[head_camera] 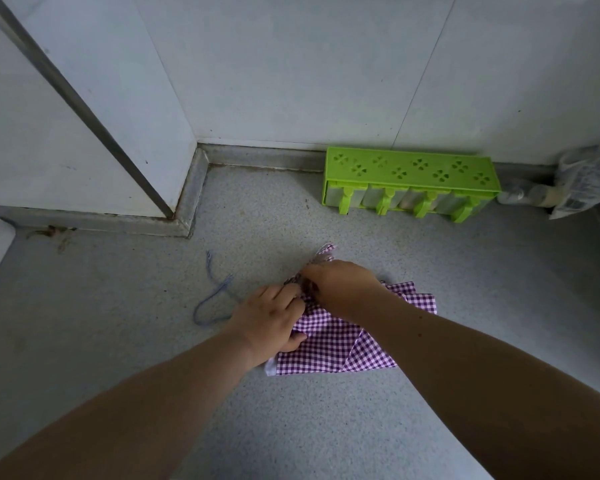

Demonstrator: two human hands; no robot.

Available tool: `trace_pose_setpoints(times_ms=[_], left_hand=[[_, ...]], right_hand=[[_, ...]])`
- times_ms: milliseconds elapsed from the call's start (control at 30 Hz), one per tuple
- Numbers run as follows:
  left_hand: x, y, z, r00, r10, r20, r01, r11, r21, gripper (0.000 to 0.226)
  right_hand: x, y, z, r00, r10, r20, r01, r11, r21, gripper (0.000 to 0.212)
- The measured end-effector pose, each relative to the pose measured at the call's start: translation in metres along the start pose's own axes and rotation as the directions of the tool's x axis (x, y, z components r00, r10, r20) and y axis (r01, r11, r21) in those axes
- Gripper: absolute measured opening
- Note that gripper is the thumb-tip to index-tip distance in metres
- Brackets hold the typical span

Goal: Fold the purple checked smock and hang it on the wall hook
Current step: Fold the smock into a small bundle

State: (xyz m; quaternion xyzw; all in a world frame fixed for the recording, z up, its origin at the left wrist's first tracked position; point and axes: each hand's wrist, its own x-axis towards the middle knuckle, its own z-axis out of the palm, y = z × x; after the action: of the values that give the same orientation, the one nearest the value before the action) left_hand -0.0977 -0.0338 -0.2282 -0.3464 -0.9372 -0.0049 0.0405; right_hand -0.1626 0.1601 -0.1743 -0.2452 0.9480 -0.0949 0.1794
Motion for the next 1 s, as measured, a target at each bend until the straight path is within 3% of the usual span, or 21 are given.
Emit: trace_pose_setpoints(times_ms=[233, 400, 533, 633, 833, 1000], left_hand=[[-0.006, 0.003, 0.007, 0.999, -0.045, 0.002, 0.045, 0.999, -0.021, 0.053], [-0.008, 0.003, 0.009, 1.000, -0.010, -0.005, 0.009, 0.998, -0.058, 0.049], [-0.005, 0.002, 0.008, 1.000, -0.013, 0.018, 0.014, 0.998, -0.067, 0.051], [-0.006, 0.002, 0.006, 0.999, -0.006, 0.047, 0.010, 0.997, -0.073, 0.052], [-0.010, 0.002, -0.002, 0.998, -0.006, 0.059, 0.010, 0.997, -0.076, 0.052], [-0.013, 0.003, -0.006, 0.994, -0.031, 0.100, 0.039, 0.996, -0.083, 0.057]], right_hand=[[-0.015, -0.009, 0.006, 0.994, 0.085, 0.071, -0.098, 0.974, 0.205, 0.035], [-0.002, -0.010, 0.006, 0.992, -0.022, 0.122, 0.020, 1.000, 0.014, 0.037], [0.012, -0.018, 0.005, 0.988, -0.038, 0.151, 0.056, 0.991, -0.119, 0.020], [0.017, -0.023, 0.004, 0.988, 0.013, 0.155, 0.009, 0.990, -0.138, 0.015], [-0.001, -0.017, 0.011, 0.995, -0.103, 0.010, 0.103, 0.973, -0.204, 0.025], [-0.008, -0.011, 0.004, 0.992, -0.079, 0.097, 0.094, 0.983, -0.155, 0.019]])
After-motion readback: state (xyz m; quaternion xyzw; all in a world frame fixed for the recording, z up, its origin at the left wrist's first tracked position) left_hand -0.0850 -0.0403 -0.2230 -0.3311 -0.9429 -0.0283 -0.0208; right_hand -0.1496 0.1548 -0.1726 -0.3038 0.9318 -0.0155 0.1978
